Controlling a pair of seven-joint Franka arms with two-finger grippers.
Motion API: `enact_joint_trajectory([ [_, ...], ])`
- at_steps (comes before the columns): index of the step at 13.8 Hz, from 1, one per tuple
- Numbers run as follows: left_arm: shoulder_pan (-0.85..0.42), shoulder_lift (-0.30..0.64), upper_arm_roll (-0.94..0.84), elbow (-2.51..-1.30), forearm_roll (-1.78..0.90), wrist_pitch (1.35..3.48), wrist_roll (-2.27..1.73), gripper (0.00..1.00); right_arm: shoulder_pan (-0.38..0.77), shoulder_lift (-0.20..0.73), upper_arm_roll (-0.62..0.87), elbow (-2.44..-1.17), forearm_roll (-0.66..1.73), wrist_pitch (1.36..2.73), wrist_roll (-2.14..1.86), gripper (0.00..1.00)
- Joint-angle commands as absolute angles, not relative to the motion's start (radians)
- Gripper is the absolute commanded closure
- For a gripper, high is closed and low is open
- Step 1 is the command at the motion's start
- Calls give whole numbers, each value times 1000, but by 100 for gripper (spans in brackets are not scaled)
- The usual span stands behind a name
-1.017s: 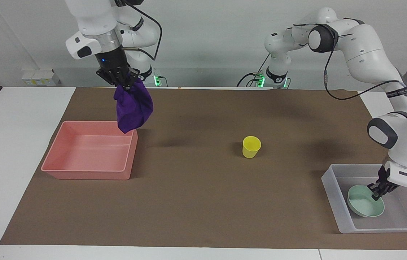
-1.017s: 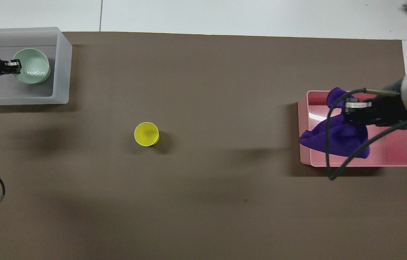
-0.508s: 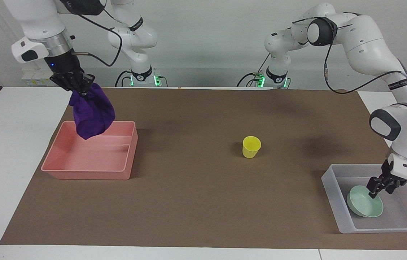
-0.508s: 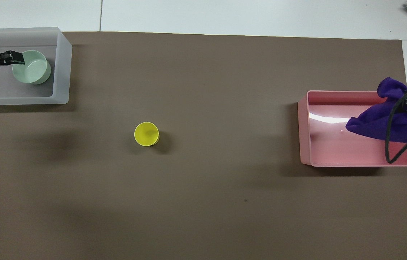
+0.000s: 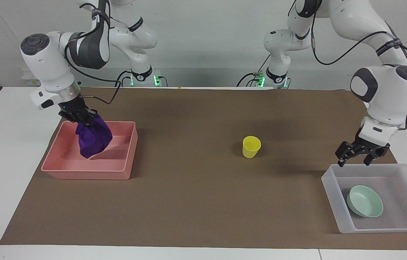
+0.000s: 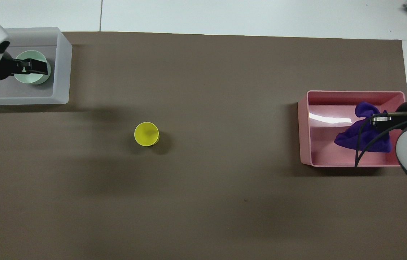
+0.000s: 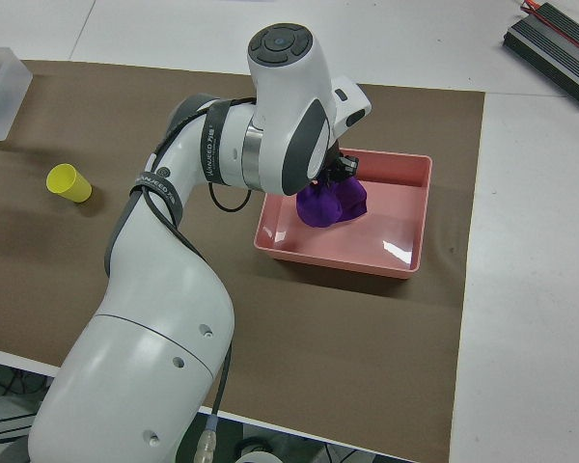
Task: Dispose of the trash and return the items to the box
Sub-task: 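Release the purple cloth into the pink box with the right gripper, then reach the left gripper to the yellow cup and grasp it, then carry the yellow cup with the left gripper into the green bowl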
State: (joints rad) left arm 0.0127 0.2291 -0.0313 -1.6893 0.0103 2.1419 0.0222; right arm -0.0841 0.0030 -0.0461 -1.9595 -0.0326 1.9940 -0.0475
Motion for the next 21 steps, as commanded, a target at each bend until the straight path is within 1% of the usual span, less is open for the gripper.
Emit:
enact_joint_trajectory([
  [1, -76, 71, -20, -1912, 25, 2160, -43, 0, -100, 3, -37, -2072, -45, 2121, -60, 100],
  [2, -133, 60, -20, -1949, 25, 2174, -78, 0, -101, 21, -37, -2097, -44, 2166, -60, 100],
  [4, -202, 40, -20, -2009, 25, 2190, -145, 0, -110, 61, -35, -2112, -44, 2216, -63, 100],
  [6, -267, 40, -18, -2055, 25, 2233, -234, 0, -113, 104, -35, -2123, -44, 2267, -60, 100],
  [7, -293, 44, -18, -2078, 26, 2274, -286, 0, -114, 110, -37, -2140, -44, 2296, -61, 99],
  [8, -317, 46, -18, -2098, 26, 2310, -317, 0, -114, 113, -35, -2155, -44, 2319, -60, 96],
  [9, -321, 54, -18, -2111, 26, 2336, -322, 0, -123, 126, -35, -2160, -44, 2338, -61, 88],
  [10, -342, 60, -18, -2124, 26, 2368, -325, 5, -132, 130, -35, -2161, -44, 2356, -61, 71],
  [11, -351, 70, -18, -2144, 26, 2406, -334, 6, -132, 130, -35, -2163, -44, 2358, -60, 45],
  [12, -356, 75, -18, -2157, 26, 2436, -342, 10, -130, 130, -35, -2161, -44, 2355, -58, 10],
  [13, -370, 87, -18, -2167, 26, 2451, -348, 12, -124, 132, -35, -2155, -44, 2353, -57, 0],
  [15, -390, 124, -18, -2171, 26, 2471, -359, 17, -117, 112, -32, -2131, -44, 2330, -58, 0],
  [16, -412, 138, -18, -2184, 26, 2488, -359, 22, -115, 100, -31, -2106, -44, 2294, -57, 0],
  [17, -414, 140, -18, -2190, 26, 2500, -359, 43, -115, 88, -26, -2079, -44, 2258, -54, 0],
  [18, -416, 140, -18, -2191, 26, 2500, -360, 86, -114, 74, -22, -2063, -43, 2237, -48, 0],
  [19, -416, 140, -17, -2187, 25, 2493, -362, 100, -103, 57, -20, -2057, -44, 2230, -11, 0],
  [21, -407, 135, -15, -2177, 26, 2484, -362, 100, -52, 28, -20, -2057, -44, 2197, 59, 0],
])
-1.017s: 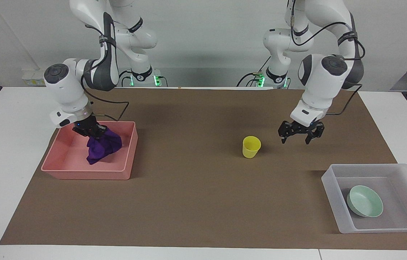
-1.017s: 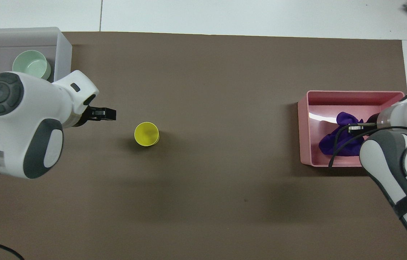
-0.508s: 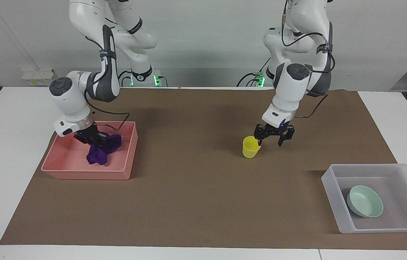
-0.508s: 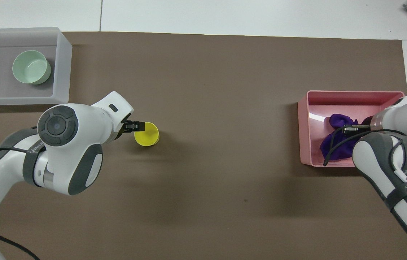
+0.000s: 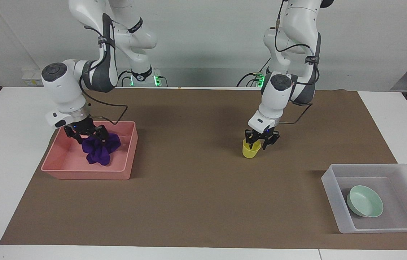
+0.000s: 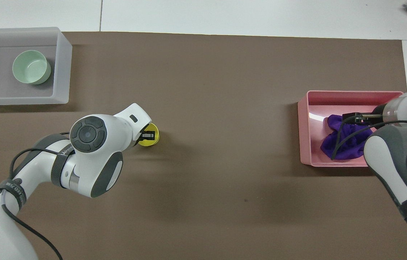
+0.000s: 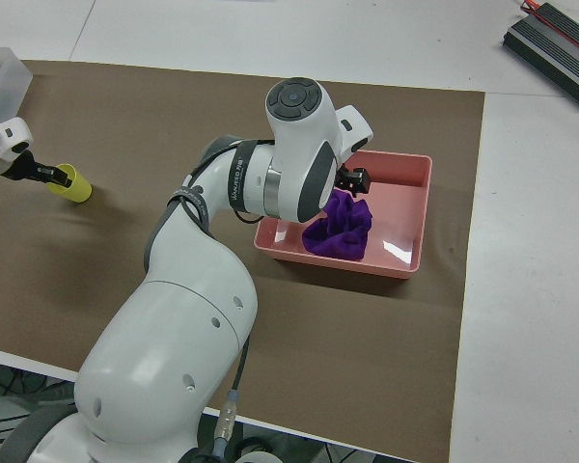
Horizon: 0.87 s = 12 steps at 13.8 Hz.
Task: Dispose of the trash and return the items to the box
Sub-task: 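Carry the yellow cup with the left gripper into the green bowl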
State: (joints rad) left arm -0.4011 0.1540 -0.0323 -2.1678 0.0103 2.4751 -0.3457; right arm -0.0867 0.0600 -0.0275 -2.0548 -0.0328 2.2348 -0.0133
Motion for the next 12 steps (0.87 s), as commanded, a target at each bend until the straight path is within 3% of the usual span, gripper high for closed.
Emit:
enact_joint_trajectory([
  [1, -400, 124, -15, -2172, 26, 2476, -359, 100, -28, 14, -20, -2057, -44, 2181, 110, 0],
  [6, -295, 107, -12, -1984, 29, 2258, -345, 100, 31, -38, -21, -1936, -44, 1979, 198, 0],
  [12, -100, 208, -17, -1748, 63, 2217, -177, 100, 21, -61, -25, -1724, -44, 1688, 160, 0],
])
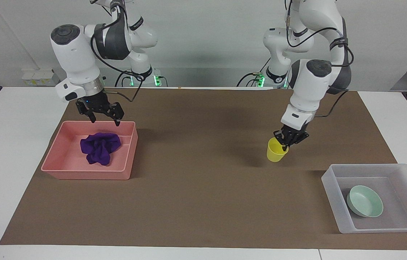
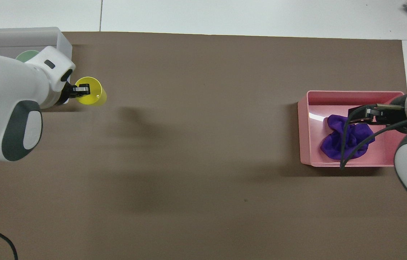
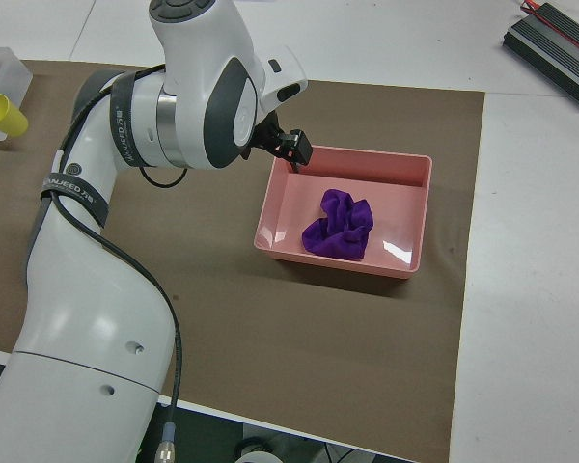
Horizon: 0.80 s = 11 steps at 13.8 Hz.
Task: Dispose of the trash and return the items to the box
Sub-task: 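Carry the yellow cup with the left gripper into the green bowl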
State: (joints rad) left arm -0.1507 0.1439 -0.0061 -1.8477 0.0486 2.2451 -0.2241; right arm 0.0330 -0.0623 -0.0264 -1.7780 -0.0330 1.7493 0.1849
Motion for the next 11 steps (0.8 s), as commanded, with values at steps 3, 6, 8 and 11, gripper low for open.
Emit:
enact_joint_trajectory([
  [3, 7, 279, -21, -1631, 55, 2197, -86, 100, 14, -64, -35, -1640, -48, 1577, 94, 0],
  [6, 96, 385, -25, -1478, 23, 2159, -9, 100, 12, -64, -35, -1585, -46, 1491, 60, 0],
  [8, 132, 483, -26, -1340, 20, 2114, 23, 100, 14, -71, -34, -1591, -31, 1492, 69, 0],
  [11, 195, 590, -66, -1255, 21, 2118, 29, 100, 14, -86, -34, -1615, -28, 1502, 77, 0],
])
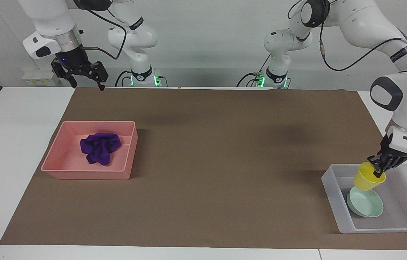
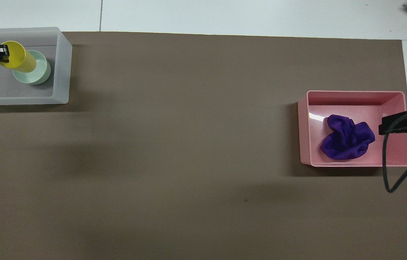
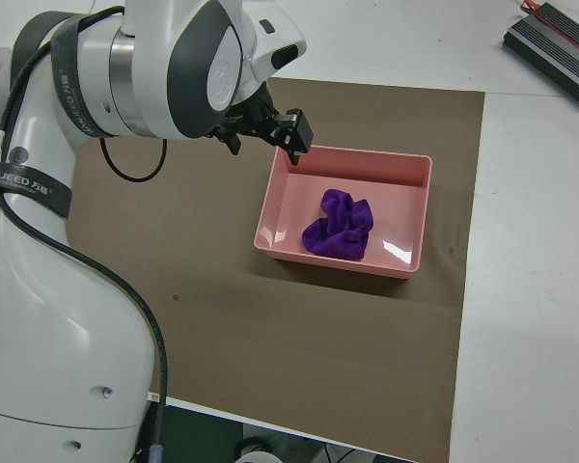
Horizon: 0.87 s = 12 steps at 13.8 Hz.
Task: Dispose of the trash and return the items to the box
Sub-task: 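Open the left gripper and release the cup inside the bowl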
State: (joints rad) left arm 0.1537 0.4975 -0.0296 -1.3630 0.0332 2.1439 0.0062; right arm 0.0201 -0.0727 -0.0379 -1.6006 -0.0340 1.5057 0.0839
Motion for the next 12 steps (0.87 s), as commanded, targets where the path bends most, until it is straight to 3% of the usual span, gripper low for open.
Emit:
enact_joint_trajectory([
  [1, 207, 613, -69, -1253, 21, 2138, 31, 100, 14, -87, -34, -1618, -29, 1500, 65, 0],
  [5, 224, 658, -63, -1296, 23, 2239, 34, 100, 14, -94, -34, -1631, -26, 1502, 72, 0],
  [9, 225, 632, -63, -1391, 20, 2289, 37, 100, -12, -98, -35, -1637, -21, 1502, 63, 0],
  [10, 224, 632, -63, -1388, 23, 2277, 37, 78, -11, -98, -35, -1637, -21, 1502, 63, 0],
  [11, 215, 632, -63, -1384, 25, 2264, 37, 35, -11, -98, -35, -1638, -21, 1502, 63, 0],
  [12, 212, 630, -63, -1379, 29, 2250, 37, 14, -11, -98, -35, -1638, -23, 1502, 61, 0],
])
